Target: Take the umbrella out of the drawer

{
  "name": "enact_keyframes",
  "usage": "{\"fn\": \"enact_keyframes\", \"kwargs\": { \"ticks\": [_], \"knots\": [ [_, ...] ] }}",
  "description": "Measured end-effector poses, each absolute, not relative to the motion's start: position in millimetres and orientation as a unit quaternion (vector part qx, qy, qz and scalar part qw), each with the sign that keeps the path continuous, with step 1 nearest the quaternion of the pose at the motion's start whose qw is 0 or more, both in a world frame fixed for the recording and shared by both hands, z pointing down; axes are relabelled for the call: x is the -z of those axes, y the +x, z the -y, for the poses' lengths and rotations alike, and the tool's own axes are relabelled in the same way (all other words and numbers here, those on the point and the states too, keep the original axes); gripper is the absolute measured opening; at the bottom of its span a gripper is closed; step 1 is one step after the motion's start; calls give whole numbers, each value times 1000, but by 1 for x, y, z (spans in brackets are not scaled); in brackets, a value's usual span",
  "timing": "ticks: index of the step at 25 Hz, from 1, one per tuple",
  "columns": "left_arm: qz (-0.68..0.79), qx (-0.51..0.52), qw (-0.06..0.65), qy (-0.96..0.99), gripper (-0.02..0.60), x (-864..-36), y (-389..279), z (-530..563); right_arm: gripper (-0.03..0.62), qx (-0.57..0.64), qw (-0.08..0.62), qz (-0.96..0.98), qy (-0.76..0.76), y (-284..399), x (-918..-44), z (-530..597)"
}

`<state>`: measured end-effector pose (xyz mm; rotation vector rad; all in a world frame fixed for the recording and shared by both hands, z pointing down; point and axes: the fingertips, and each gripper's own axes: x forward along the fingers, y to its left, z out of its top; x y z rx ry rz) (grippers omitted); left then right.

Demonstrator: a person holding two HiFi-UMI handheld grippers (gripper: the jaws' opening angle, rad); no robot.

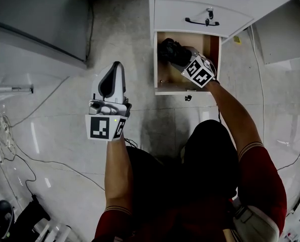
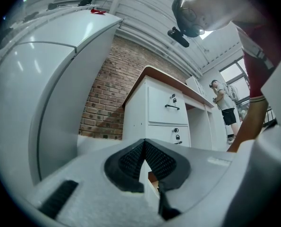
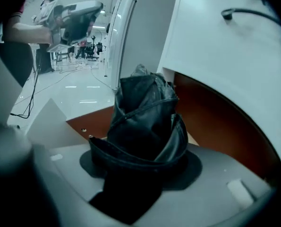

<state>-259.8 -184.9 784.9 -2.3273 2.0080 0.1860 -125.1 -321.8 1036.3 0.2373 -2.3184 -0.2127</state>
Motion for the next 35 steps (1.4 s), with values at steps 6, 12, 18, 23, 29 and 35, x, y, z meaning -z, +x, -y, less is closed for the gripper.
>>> {"fn": "enact_keyframes", "kwargs": {
  "ticks": [6, 12, 18, 23, 29, 35],
  "knots": [
    [-651, -38, 40, -757, 3, -779, -255, 183, 273, 131, 342, 926, 85, -129, -968, 302],
    [-660, -36, 30, -750, 3, -736, -263, 173, 270, 139, 287, 943, 91, -132, -878, 284],
    [-646, -26, 45, -762, 3, -643, -254, 164, 270, 114, 235, 961, 89, -139, -768, 245],
    [-640, -22, 38, -767, 3, -565, -240, 147, 270, 79, 188, 976, 79, -142, -660, 205],
    [-639, -22, 17, -768, 3, -465, -220, 123, 270, 38, 141, 986, 80, -127, -532, 169],
    [-632, -30, 15, -775, 3, -343, -199, 110, 270, 20, 98, 991, 93, -108, -396, 156]
  ]
}}
